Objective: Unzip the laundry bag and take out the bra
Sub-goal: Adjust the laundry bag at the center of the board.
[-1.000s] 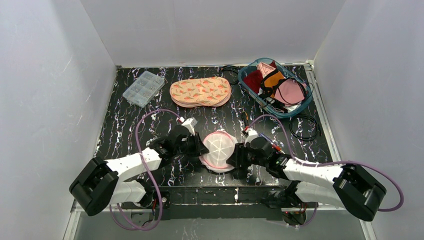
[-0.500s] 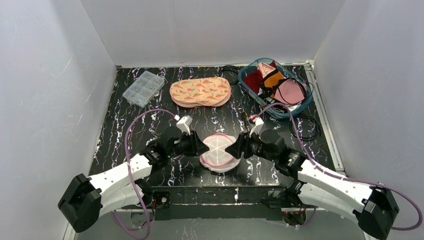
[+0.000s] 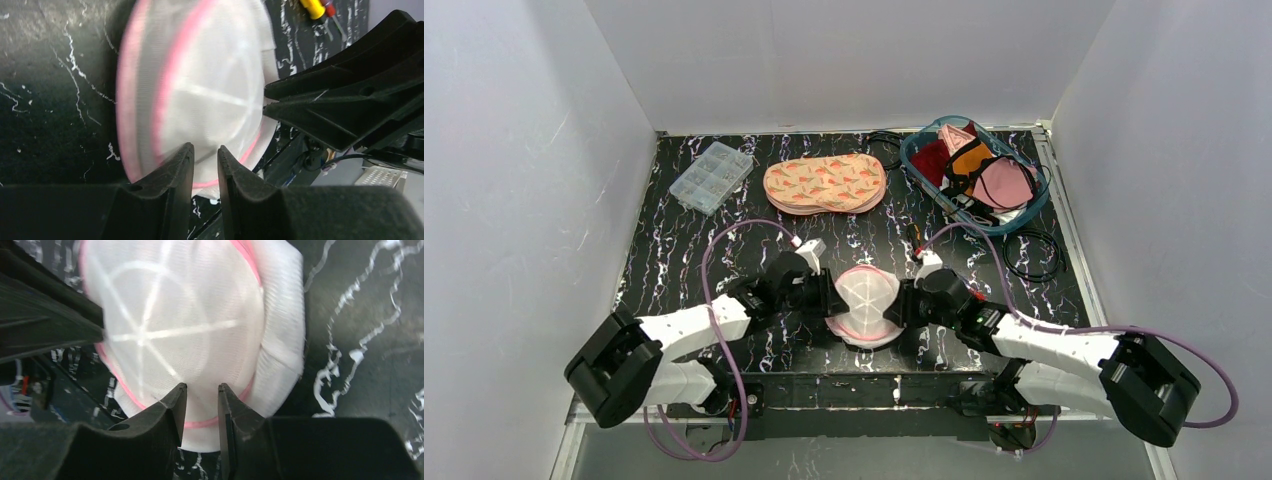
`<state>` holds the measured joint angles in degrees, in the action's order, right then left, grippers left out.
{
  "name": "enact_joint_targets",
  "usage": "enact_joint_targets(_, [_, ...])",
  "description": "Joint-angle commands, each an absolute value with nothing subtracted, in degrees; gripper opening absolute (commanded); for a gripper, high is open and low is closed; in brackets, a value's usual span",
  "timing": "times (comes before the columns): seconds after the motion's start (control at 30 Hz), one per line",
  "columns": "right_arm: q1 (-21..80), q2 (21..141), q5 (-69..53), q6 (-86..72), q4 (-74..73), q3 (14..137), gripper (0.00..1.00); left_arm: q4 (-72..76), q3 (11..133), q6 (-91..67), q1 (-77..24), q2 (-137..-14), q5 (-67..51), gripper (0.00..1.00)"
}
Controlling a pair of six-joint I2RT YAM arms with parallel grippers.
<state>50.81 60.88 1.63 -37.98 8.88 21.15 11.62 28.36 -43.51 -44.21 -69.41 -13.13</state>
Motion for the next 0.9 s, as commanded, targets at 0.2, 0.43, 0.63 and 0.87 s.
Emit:
enact_joint_targets(0.2, [51.02, 62.57, 5.07, -38.84, 16.06, 14.1, 0.37, 17.98, 26.04, -43.24, -45.15, -75.65, -14.16, 0.21])
enact_joint_targets(0.43, [51.05, 63.79, 6.35, -38.94, 16.38, 13.03, 0.38, 19.4, 24.83, -42.91, -45.24, -79.87, -12.49, 0.19])
enact_joint_targets(0.63, [51.03, 60.4, 7.01, -38.1, 14.72, 11.88, 0.4, 19.75, 21.77, -42.12, -45.24, -76.37, -10.29, 0.18])
enact_joint_targets(0.87, [51.0, 51.85, 3.07, -36.31, 8.19, 15.95, 0.55, 16.18, 20.43, -41.1, -45.27, -68.49, -10.05, 0.26])
